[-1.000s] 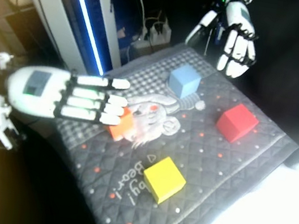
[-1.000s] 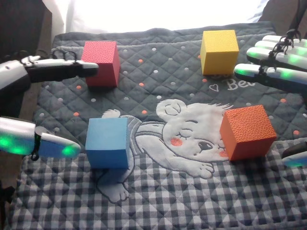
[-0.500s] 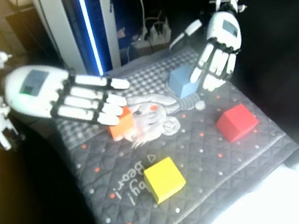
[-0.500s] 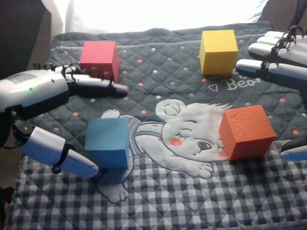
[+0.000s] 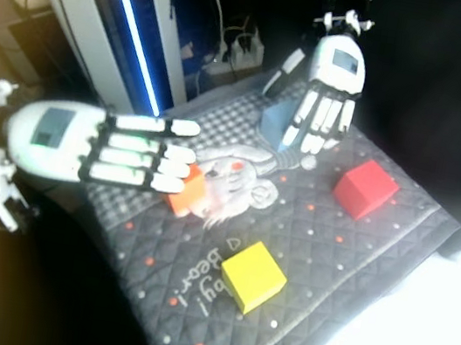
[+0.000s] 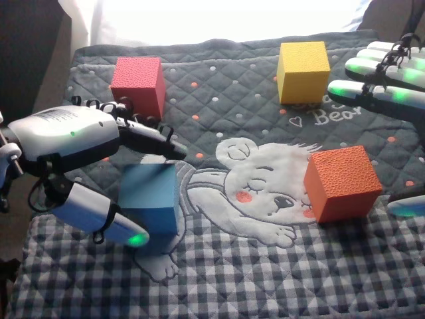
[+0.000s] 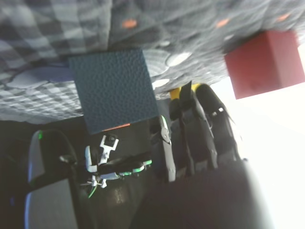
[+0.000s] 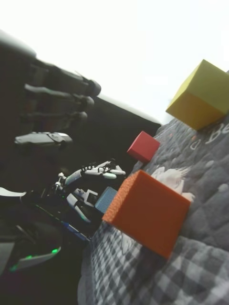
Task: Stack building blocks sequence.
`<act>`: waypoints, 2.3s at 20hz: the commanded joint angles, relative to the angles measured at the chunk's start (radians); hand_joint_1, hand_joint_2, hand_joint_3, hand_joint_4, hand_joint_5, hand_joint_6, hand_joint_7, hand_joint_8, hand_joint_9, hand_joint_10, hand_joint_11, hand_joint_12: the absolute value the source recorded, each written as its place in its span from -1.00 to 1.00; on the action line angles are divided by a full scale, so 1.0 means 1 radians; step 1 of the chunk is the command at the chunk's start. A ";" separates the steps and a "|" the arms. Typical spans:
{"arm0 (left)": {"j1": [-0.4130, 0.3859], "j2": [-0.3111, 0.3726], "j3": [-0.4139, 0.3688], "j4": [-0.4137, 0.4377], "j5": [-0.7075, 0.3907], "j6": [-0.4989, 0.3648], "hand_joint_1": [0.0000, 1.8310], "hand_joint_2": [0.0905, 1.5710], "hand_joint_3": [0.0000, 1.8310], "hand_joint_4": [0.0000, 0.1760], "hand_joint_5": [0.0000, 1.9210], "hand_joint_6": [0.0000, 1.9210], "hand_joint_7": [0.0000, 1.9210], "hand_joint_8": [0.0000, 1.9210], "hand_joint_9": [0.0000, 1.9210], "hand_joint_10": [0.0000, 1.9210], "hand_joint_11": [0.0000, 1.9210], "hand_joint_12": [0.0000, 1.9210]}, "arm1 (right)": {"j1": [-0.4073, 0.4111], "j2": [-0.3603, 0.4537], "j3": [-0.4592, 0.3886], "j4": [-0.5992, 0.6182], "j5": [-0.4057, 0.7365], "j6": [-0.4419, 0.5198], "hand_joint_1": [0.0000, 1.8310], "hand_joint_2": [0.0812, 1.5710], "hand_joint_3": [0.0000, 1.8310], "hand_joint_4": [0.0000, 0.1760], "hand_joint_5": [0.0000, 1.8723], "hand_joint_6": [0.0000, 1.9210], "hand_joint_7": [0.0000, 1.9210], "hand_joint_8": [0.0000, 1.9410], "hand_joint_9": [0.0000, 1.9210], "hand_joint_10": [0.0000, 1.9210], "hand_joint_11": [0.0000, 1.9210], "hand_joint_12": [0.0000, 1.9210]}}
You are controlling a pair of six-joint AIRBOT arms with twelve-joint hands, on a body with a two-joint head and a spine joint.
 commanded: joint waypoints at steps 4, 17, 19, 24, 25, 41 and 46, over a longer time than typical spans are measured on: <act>-0.014 -0.016 0.012 -0.040 -0.094 0.019 0.35 0.38 -1.00 -1.00 0.07 -0.27 -0.01 0.28 -0.09 0.43 -0.24 0.72 | 0.011 0.003 0.002 0.035 0.114 0.003 -0.40 0.24 -0.99 0.81 -1.00 -1.00 -1.00 -1.00 -1.00 -1.00 -1.00 -1.00; -0.280 0.010 0.138 -0.079 -0.137 -0.031 0.38 0.30 -1.00 -1.00 0.15 -0.31 0.20 -0.12 0.10 -0.32 -0.34 0.50 | 0.011 -0.005 0.009 0.037 0.114 0.003 -0.49 0.33 -0.99 0.58 -1.00 -1.00 -0.99 -1.00 -1.00 -1.00 -1.00 -1.00; -0.323 -0.021 0.199 -0.046 -0.112 -0.129 0.37 0.31 -1.00 -1.00 0.08 -0.17 0.19 -0.13 0.08 -0.26 -0.34 0.55 | 0.011 -0.008 0.011 0.036 0.113 0.003 -0.47 0.35 -0.99 0.43 -1.00 -1.00 -0.99 -1.00 -1.00 -1.00 -1.00 -1.00; -0.427 -0.085 0.313 0.016 -0.009 -0.223 0.38 0.29 -1.00 -1.00 0.12 -0.23 0.25 -0.25 0.21 -0.34 -0.03 0.32 | 0.011 -0.017 0.018 0.034 0.113 0.003 -0.51 0.37 -0.99 0.33 -1.00 -1.00 -0.96 -0.99 -1.00 -1.00 -0.99 -1.00; -0.448 -0.096 0.328 0.038 0.030 -0.223 0.38 0.28 -1.00 -1.00 0.13 -0.21 0.30 -0.36 0.24 -0.41 -0.01 0.29 | 0.011 -0.020 0.020 0.033 0.113 0.003 -0.50 0.38 -0.99 0.35 -1.00 -1.00 -0.96 -0.99 -0.99 -1.00 -0.99 -1.00; -0.509 -0.207 0.438 0.195 0.288 -0.223 0.39 0.23 -1.00 -0.97 0.26 -0.42 0.37 -0.51 0.24 -0.48 -0.09 0.29 | 0.011 -0.035 0.030 0.032 0.108 0.003 -0.47 0.39 -1.00 -0.03 -1.00 -1.00 -0.99 -1.00 -0.98 -0.99 -0.98 -0.98; -0.496 -0.231 0.461 0.192 0.308 -0.223 0.39 0.24 -1.00 -1.00 0.25 -0.43 0.33 -0.44 0.22 -0.46 -0.10 0.31 | 0.011 -0.035 0.031 0.032 0.106 0.003 -0.46 0.41 -1.00 0.07 -1.00 -1.00 -1.00 -1.00 -1.00 -1.00 -0.98 -0.98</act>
